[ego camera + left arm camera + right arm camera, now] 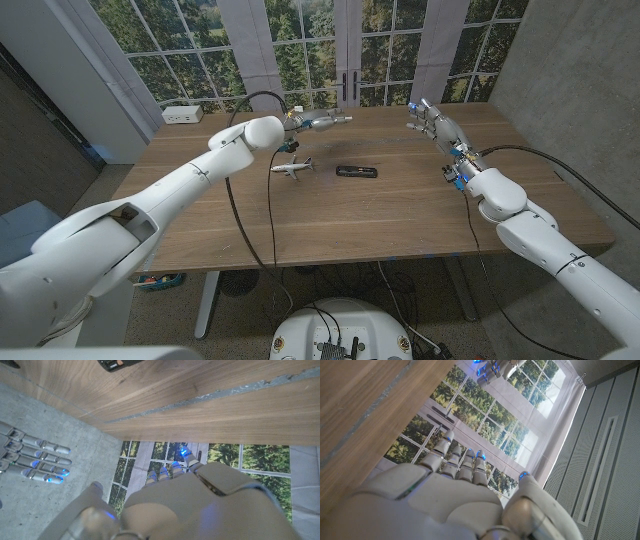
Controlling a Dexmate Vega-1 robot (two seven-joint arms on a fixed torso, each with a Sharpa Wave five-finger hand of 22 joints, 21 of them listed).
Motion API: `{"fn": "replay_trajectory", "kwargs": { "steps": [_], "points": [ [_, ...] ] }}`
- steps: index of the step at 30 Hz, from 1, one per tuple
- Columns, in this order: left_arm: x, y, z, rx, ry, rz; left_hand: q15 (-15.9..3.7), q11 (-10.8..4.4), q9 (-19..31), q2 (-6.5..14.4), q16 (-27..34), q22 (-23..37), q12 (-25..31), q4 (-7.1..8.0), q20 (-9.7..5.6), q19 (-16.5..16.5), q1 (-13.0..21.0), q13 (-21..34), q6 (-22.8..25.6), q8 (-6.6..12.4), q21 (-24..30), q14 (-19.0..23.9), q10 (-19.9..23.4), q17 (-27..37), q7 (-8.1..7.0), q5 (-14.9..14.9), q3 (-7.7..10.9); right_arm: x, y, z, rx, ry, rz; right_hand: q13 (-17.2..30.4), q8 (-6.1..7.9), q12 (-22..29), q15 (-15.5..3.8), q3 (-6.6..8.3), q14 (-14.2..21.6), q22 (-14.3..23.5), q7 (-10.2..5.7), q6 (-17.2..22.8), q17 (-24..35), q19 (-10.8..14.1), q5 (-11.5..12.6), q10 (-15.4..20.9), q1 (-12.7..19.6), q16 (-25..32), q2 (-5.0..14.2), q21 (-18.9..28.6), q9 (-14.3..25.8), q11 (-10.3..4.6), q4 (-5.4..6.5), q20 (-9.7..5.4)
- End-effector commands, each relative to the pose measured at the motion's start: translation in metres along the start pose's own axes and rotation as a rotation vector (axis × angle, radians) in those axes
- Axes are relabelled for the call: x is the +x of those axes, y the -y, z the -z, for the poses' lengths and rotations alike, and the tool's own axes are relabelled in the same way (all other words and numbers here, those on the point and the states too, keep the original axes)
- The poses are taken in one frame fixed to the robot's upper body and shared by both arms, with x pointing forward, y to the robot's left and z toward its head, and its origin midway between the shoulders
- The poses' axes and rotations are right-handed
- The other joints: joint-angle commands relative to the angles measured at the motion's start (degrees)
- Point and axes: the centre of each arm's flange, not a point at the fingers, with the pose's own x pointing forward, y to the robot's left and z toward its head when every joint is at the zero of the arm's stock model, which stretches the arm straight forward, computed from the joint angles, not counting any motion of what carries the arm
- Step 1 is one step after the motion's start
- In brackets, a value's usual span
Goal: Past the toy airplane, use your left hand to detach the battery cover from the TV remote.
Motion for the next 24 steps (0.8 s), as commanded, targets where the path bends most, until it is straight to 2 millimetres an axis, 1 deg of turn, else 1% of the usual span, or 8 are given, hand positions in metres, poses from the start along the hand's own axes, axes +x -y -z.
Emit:
{"fn": "replay_trajectory", "kwargs": {
  "steps": [1, 4, 9, 13, 14, 16, 20, 24],
  "points": [
    [-0.021, -0.007, 0.022, -0.308, 0.143, -0.147, -2.09, -2.01, -0.1, 3.7, 0.4, 0.0, 0.8, 0.22, -1.45, -16.1, 0.8, -0.1, -8.6, 0.68, 0.0, -11.8, -12.5, -0.2, -1.9, 0.8, 0.74, -0.002, 0.013, 0.015, 0.113, 0.005, 0.048, 0.0, 0.12, 0.2, -0.13, 0.14, -0.2, 0.1, 0.23, -0.1, -0.1, 0.0, 0.4, 0.2, -0.4, 0.1, 0.11, -0.1, -0.1, 0.4, 0.2, 0.0],
    [-0.025, -0.005, 0.03, -0.423, 0.175, -0.179, -2.82, -2.99, -0.1, 3.9, 0.5, -0.1, 0.9, -0.46, -1.89, -12.5, 1.6, -0.1, -5.2, 0.93, -0.1, -8.9, -9.3, -0.3, -2.51, 1.0, 1.61, -0.003, 0.015, 0.018, 0.138, 0.015, 0.067, -0.1, 0.13, 0.2, -0.12, 0.14, -0.1, 0.1, 0.24, -0.1, -0.2, 0.1, 0.4, 0.3, -0.5, 0.2, 0.1, -0.2, -0.1, 0.44, 0.22, -0.01],
    [-0.032, 0.0, 0.036, -0.519, 0.204, -0.249, -2.8, -2.6, -0.2, 6.3, 0.4, -0.1, 0.9, -0.41, -1.92, -9.6, 2.4, -0.2, -0.1, 0.99, -1.3, -4.4, -4.6, -0.4, -0.09, 1.9, 4.54, -0.003, 0.019, 0.023, 0.174, 0.02, 0.077, -0.4, 0.34, 0.4, -0.58, 0.71, 0.0, 0.1, -0.13, 0.4, -0.7, 0.2, 0.7, 0.8, -1.0, 0.4, 1.42, -0.4, -0.1, 0.05, 0.69, -0.45],
    [-0.036, 0.004, 0.042, -0.63, 0.243, -0.258, -3.45, -2.95, -0.2, 6.8, 0.4, -0.2, 0.7, -0.21, -2.57, -5.8, 2.8, -0.3, 3.1, 0.65, -1.5, -0.9, -1.5, -0.5, 0.27, 2.3, 7.03, -0.003, 0.019, 0.027, 0.192, 0.017, 0.087, -0.5, 0.42, 0.4, -0.83, 1.08, 0.0, 0.1, -0.18, 0.6, -0.9, 0.2, 0.8, 0.8, -1.2, 0.4, 2.08, -0.5, -0.1, -0.15, 0.94, -0.66],
    [-0.037, 0.005, 0.043, -0.658, 0.253, -0.262, -3.71, -3.43, -0.2, 6.8, 0.3, -0.2, 0.7, -0.25, -3.25, -4.7, 2.9, -0.3, 3.5, 0.43, -1.5, -0.2, -0.7, -0.5, 0.26, 2.4, 7.74, -0.003, 0.019, 0.027, 0.196, 0.018, 0.091, -0.5, 0.42, 0.4, -0.78, 1.12, 0.0, 0.1, -0.18, 0.6, -0.9, 0.2, 0.8, 0.8, -1.2, 0.4, 2.14, -0.5, -0.1, -0.16, 0.98, -0.68],
    [-0.039, 0.006, 0.046, -0.707, 0.28, -0.27, -3.83, -3.24, -0.2, 7.1, 0.1, -0.2, 0.4, -0.34, -4.98, -3.6, 3.3, -0.3, 4.6, 0.32, -1.8, 0.6, -0.1, -0.5, 0.67, 2.5, 9.01, -0.005, 0.02, 0.028, 0.205, 0.021, 0.096, -0.5, 0.43, 0.4, -0.82, 1.15, 0.0, 0.1, -0.13, 0.6, -1.0, 0.3, 0.9, 0.9, -1.2, 0.4, 2.18, -0.6, -0.1, -0.16, 1.01, -0.68],
    [-0.044, 0.007, 0.048, -0.751, 0.307, -0.292, -4.23, -3.24, -0.2, 7.8, -0.3, -0.3, 0.2, -0.28, -8.77, -1.2, 4.2, -0.3, 7.0, -0.19, -2.9, 2.7, 2.6, -0.5, 1.29, 2.8, 12.98, -0.007, 0.02, 0.029, 0.212, 0.021, 0.103, -0.6, 0.42, 0.4, -0.95, 1.24, 0.0, 0.1, 0.03, 0.6, -1.1, 0.3, 0.9, 0.9, -1.3, 0.4, 2.26, -0.6, -0.1, -0.19, 1.08, -0.77],
    [-0.047, 0.008, 0.05, -0.795, 0.33, -0.298, -4.08, -2.5, -0.2, 8.2, -0.4, -0.3, 0.0, 0.1, -10.61, 0.3, 4.7, -0.3, 7.4, -0.65, -3.4, 3.6, 3.4, -0.5, 1.96, 3.0, 15.54, -0.009, 0.019, 0.031, 0.226, 0.021, 0.111, -0.7, 0.44, 0.4, -0.94, 1.35, 0.0, 0.1, 0.22, 0.7, -1.2, 0.4, 0.9, 0.9, -1.4, 0.5, 2.31, -0.6, -0.1, -0.26, 1.15, -0.88]
  ]
}}
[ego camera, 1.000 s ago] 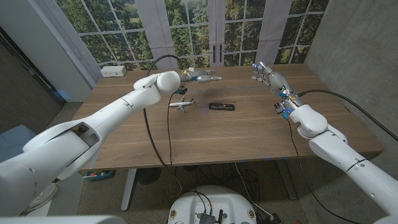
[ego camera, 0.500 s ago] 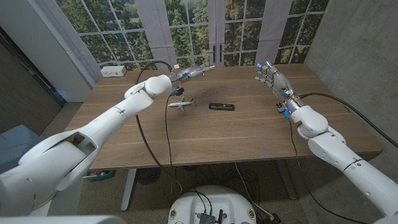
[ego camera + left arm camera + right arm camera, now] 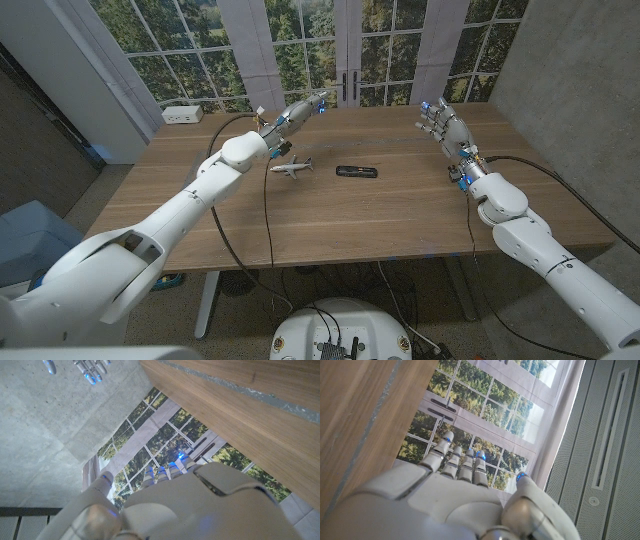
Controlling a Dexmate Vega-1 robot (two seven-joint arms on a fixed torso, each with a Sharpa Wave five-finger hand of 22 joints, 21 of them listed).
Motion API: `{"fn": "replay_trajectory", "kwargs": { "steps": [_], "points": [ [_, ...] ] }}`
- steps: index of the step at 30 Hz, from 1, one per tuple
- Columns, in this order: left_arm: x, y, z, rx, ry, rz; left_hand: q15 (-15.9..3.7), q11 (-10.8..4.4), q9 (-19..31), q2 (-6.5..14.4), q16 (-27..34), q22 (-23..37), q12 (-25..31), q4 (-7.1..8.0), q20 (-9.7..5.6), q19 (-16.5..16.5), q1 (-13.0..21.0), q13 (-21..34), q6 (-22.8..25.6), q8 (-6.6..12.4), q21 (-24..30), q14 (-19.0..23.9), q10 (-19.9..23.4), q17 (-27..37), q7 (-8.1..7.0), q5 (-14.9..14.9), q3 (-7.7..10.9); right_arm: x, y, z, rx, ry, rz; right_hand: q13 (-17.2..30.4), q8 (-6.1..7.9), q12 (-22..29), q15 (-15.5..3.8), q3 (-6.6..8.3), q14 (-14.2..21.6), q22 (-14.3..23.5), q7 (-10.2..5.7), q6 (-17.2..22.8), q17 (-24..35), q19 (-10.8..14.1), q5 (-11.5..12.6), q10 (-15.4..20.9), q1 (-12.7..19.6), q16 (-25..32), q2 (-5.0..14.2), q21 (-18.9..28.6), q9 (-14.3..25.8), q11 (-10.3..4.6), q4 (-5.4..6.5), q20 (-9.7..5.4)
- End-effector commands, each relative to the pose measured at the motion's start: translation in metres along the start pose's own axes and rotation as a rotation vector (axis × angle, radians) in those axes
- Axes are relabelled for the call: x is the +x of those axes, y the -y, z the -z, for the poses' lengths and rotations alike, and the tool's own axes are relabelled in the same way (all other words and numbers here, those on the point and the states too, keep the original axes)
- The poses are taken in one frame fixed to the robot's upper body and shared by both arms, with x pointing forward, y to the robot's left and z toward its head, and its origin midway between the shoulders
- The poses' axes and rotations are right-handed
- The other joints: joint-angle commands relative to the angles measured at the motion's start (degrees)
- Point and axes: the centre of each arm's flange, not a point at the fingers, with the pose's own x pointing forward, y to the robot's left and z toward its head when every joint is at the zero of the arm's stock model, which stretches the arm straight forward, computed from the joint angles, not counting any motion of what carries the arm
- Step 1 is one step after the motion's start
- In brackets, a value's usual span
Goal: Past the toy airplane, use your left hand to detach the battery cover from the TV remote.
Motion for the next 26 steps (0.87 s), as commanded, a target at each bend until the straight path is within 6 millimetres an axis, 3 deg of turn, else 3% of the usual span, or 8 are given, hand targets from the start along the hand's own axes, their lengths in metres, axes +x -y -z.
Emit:
{"fn": "replay_trajectory", "kwargs": {
  "steps": [1, 11, 17, 26],
  "points": [
    [-0.02, -0.007, 0.011, -0.209, 0.094, -0.071, 0.05, 0.51, 0.1, 6.6, -0.3, 0.1, -0.3, 0.38, -4.7, 0.8, 0.8, 0.0, 0.4, -0.41, -0.5, 0.9, 0.8, 0.1, 0.47, 0.5, 2.65, -0.006, 0.003, 0.007, 0.055, 0.005, 0.03, 0.1, 0.23, 0.4, -0.37, 0.51, 0.1, 0.1, 0.35, 0.3, -0.1, 0.0, 0.3, 0.4, -0.3, 0.3, 1.11, -0.2, 0.2, -0.23, 0.31, -0.45],
    [-0.034, -0.013, 0.014, -0.329, 0.196, -0.099, -0.75, -0.12, 0.1, 6.4, -0.4, 0.1, -0.5, 0.93, -5.23, 3.1, 1.1, 0.0, 1.1, -0.64, -0.9, 1.7, 1.6, 0.2, -0.23, 0.7, 5.45, -0.01, 0.001, 0.01, 0.119, 0.009, 0.045, -0.1, 0.21, 0.4, -0.11, 0.63, 0.1, 0.0, 0.54, 0.3, -0.4, 0.1, 0.3, 0.5, -0.5, 0.3, 0.92, -0.4, 0.2, 0.03, 0.4, -0.4],
    [-0.048, -0.017, 0.013, -0.377, 0.215, -0.124, -0.98, -0.32, 0.1, 6.2, -0.4, 0.1, -0.5, 0.95, -4.97, 3.7, 1.1, 0.0, 1.3, -0.66, -1.1, 2.2, 2.0, 0.2, -0.37, 0.7, 6.18, -0.014, -0.003, 0.012, 0.155, 0.011, 0.044, -0.2, 0.21, 0.4, -0.11, 0.7, 0.0, 0.0, 0.57, 0.4, -0.7, 0.1, 0.3, 0.4, -0.7, 0.3, 0.78, -0.5, 0.2, 0.2, 0.48, -0.4],
    [-0.067, -0.023, 0.028, -0.471, 0.232, -0.182, -1.04, -0.48, 0.1, 6.0, -0.4, 0.1, -0.6, 0.88, -4.73, 4.4, 1.1, 0.0, 1.7, -0.69, -1.4, 2.6, 2.4, 0.2, -0.34, 0.7, 7.01, -0.011, -0.004, 0.017, 0.193, -0.028, 0.042, -0.3, 0.21, 0.4, -0.11, 0.82, 0.0, 0.0, 0.73, 0.4, -1.1, 0.2, 0.3, 0.4, -1.0, 0.3, 0.62, -0.7, 0.2, 0.26, 0.55, -0.37]
  ]
}}
